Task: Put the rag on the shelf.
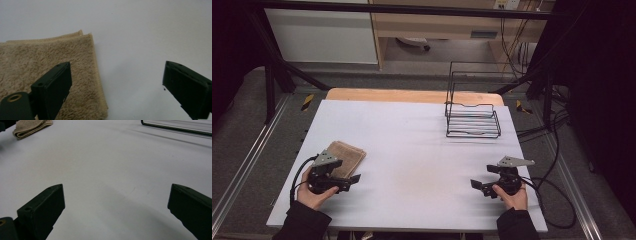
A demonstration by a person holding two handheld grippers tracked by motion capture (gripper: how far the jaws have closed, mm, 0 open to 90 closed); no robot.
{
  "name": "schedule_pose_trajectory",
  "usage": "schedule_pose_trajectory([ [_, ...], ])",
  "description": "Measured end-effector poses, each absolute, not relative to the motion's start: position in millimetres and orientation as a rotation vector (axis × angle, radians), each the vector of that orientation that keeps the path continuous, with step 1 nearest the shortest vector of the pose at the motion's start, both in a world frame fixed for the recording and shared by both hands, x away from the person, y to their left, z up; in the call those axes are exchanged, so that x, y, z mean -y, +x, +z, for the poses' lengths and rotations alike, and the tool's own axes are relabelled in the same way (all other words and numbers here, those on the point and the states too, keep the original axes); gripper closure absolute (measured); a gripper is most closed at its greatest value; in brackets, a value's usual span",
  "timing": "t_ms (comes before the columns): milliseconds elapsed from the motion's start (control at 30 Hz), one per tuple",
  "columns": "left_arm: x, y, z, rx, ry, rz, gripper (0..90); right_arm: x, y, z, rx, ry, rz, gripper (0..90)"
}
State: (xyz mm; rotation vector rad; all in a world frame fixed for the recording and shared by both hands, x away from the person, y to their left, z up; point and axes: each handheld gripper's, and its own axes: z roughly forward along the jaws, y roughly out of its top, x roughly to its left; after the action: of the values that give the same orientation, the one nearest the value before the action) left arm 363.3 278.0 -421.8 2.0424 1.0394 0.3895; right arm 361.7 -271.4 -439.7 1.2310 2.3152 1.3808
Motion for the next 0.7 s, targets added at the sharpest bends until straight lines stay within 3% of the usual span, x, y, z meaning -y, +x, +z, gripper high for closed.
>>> schedule_pose_trajectory([
  [233,-283.2,365.2,-424.2,-1.083,2.073,0.416,19.7,270.7,362.1,-440.4,-2.321,1.234,1.369,1.7],
  [333,-282.9,365.8,-425.8,-1.093,2.094,0.423,27.5,270.3,362.0,-440.6,-2.321,1.236,1.37,1.7],
  [367,-282.3,365.9,-426.6,-1.101,2.097,0.427,34.0,270.3,362.2,-440.9,-2.325,1.234,1.366,1.7],
  [700,-279.0,368.2,-432.9,-1.129,2.159,0.462,56.5,269.8,362.6,-441.7,-2.334,1.231,1.353,1.8],
])
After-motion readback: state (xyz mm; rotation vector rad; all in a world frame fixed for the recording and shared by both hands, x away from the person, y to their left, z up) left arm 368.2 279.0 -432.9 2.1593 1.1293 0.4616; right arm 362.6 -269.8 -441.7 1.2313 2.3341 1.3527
